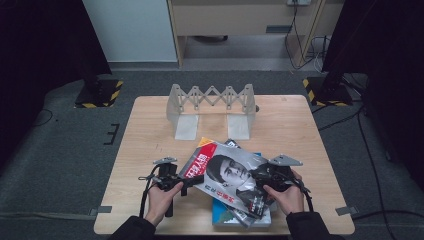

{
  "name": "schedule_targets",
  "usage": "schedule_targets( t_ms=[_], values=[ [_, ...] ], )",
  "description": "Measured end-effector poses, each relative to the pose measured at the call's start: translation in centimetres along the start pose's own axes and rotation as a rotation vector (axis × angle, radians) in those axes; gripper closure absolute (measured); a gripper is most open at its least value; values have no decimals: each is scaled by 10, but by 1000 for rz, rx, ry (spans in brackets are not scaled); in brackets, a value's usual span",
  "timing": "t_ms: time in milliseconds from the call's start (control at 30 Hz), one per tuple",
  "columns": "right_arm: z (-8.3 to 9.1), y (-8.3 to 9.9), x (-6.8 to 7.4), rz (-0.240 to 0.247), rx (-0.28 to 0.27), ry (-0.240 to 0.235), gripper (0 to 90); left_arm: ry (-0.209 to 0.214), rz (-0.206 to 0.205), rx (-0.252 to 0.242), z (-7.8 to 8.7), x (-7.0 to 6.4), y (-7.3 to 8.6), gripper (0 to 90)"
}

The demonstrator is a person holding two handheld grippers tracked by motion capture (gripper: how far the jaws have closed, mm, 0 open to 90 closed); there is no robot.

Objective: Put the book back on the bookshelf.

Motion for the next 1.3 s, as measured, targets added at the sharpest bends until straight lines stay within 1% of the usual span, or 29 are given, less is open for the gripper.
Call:
schedule_targets(
  t_ms=[67,100,200,233,300,433,567,633,667,700,767,900,1033,1167,1300],
  values=[
    [0,0,0,-1,-1,1,268,-4,18,4,-3,1,-2,578],
    [0,0,0,-1,-1,1,267,-5,25,2,-3,1,-2,594],
    [0,0,0,-3,1,0,265,-8,67,-10,-3,3,-5,646],
    [0,-1,0,-3,0,0,266,-9,72,-11,-3,2,-6,659],
    [1,-2,-1,-8,-3,-1,268,-8,77,-14,-3,1,-7,683],
    [4,-4,-5,-37,-15,-4,280,0,76,-40,2,-2,-16,725],
    [9,-6,-15,-51,-30,17,279,-3,78,-68,10,-4,-26,763],
    [12,-8,-20,-58,-43,26,277,2,99,-86,15,-4,-29,777],
    [12,-8,-20,-58,-43,26,277,2,99,-86,15,-4,-29,784],
    [15,-8,-26,-73,-49,32,272,1,108,-101,20,-2,-33,791],
    [16,-8,-29,-90,-52,37,271,1,114,-117,25,-1,-37,802],
    [18,-7,-37,-91,-46,49,270,6,121,-155,36,-2,-46,824],
    [20,-6,-45,-88,-40,68,270,16,124,-203,51,-5,-57,846],
    [22,-3,-55,-95,-32,94,270,9,116,-245,64,-6,-66,857],
    [23,2,-65,-107,-16,115,270,0,111,-277,76,-8,-75,859]
  ],
)
Point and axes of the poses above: each handheld gripper's, and its own axes: z roughly backward along the jaws, y roughly out of its underside, x roughly to its left, the point moved 5 cm from there along -z, roughly forward along the jaws, and after that the axes turned 4 degrees about -x, right-handed, at the moved point
